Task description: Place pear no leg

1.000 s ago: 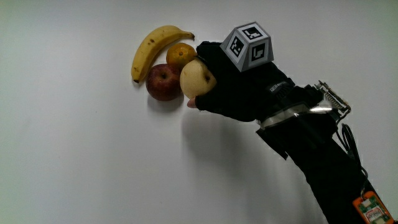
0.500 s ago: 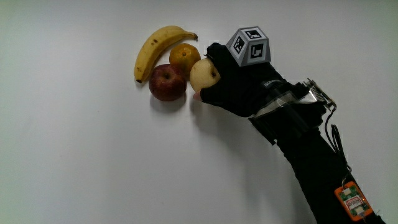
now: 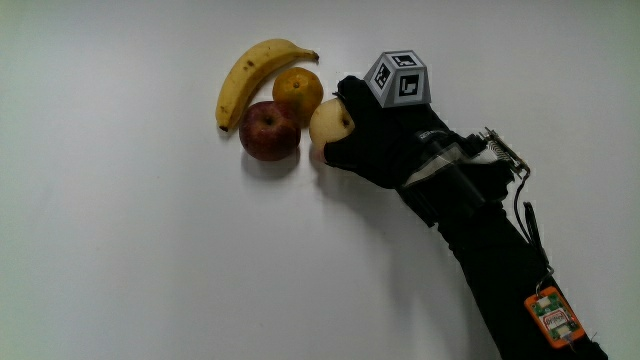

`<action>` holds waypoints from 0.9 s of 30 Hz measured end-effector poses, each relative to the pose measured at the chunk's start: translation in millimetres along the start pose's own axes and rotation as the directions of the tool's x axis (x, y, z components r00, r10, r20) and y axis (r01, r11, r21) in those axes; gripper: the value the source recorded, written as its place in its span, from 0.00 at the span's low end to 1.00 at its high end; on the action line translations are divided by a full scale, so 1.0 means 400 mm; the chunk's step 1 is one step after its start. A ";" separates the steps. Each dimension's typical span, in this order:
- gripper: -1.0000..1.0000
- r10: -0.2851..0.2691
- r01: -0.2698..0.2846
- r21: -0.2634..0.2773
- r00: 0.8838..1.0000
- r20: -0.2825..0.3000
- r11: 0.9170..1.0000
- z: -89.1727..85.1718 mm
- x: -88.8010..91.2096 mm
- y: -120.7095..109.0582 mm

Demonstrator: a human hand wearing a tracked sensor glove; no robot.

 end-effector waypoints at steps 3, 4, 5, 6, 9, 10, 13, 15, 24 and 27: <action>0.50 -0.028 0.028 0.000 1.000 0.007 1.000 0.001 0.003 0.002; 0.50 -0.023 0.023 -0.017 1.000 -0.003 1.000 -0.002 0.005 0.004; 0.50 -0.029 0.029 -0.005 1.000 -0.006 1.000 -0.001 0.003 0.001; 0.50 -0.029 0.029 -0.013 0.999 -0.013 0.999 -0.004 0.005 0.002; 0.47 -0.012 0.011 -0.042 1.000 -0.021 0.999 -0.010 0.003 0.003; 0.43 -0.019 0.018 -0.047 1.000 -0.024 0.999 -0.013 0.006 0.004; 0.33 -0.039 0.038 -0.061 0.999 -0.005 0.997 -0.024 0.013 0.007; 0.27 -0.028 0.027 -0.063 0.999 -0.017 0.998 -0.024 0.019 0.002; 0.00 0.007 -0.010 0.033 0.995 0.095 0.999 0.016 -0.034 -0.110; 0.00 0.040 -0.051 0.072 0.989 0.146 0.996 0.023 -0.065 -0.165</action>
